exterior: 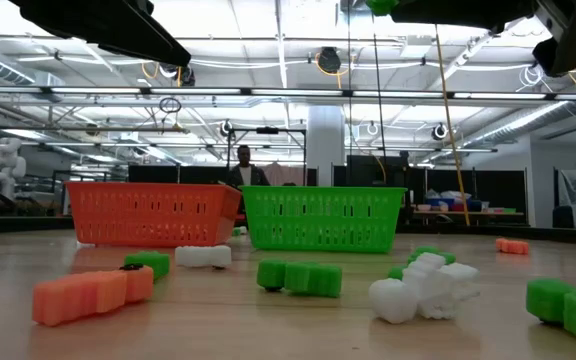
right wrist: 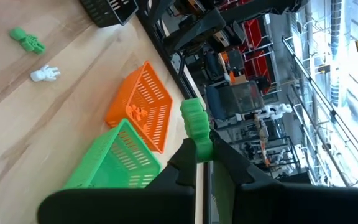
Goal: Sort Halloween decoration
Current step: Put the green skeleton toy into the green bin
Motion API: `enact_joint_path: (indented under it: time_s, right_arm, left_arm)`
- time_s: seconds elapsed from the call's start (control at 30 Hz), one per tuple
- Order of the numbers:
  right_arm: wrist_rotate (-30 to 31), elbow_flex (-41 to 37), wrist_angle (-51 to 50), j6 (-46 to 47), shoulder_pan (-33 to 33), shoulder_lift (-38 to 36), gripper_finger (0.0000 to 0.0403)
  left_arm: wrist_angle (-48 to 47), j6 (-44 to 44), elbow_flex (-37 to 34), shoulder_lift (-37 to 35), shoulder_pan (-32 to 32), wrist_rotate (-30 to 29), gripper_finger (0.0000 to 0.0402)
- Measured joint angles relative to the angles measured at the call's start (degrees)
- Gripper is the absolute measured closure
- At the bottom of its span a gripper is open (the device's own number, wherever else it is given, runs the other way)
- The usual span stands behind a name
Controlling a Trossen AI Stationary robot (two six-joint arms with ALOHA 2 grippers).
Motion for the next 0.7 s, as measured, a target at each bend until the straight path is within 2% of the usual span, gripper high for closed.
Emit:
enact_joint_path:
  time_s: [0.2,0.4,0.5,0.7]
  right_arm:
    - [0.0,0.0,0.0,2.8,0.0,0.0,0.0399]
    - [-0.2,0.0,0.0,9.7,-0.7,0.0,0.0399]
    - [-0.7,0.0,-0.3,15.3,-1.8,0.0,0.0399]
    - [-8.4,0.0,-1.0,32.4,-6.6,0.0,0.0399]
  left_arm:
    - [-0.2,0.0,0.0,0.0,0.0,0.0,0.0228]
    - [-0.3,0.4,0.0,0.0,0.0,0.0,0.0228]
    - [-0.3,1.1,0.0,0.0,0.0,0.0,0.0228]
    - [-0.7,8.0,0.0,-0.1,0.0,-2.1,0.0228]
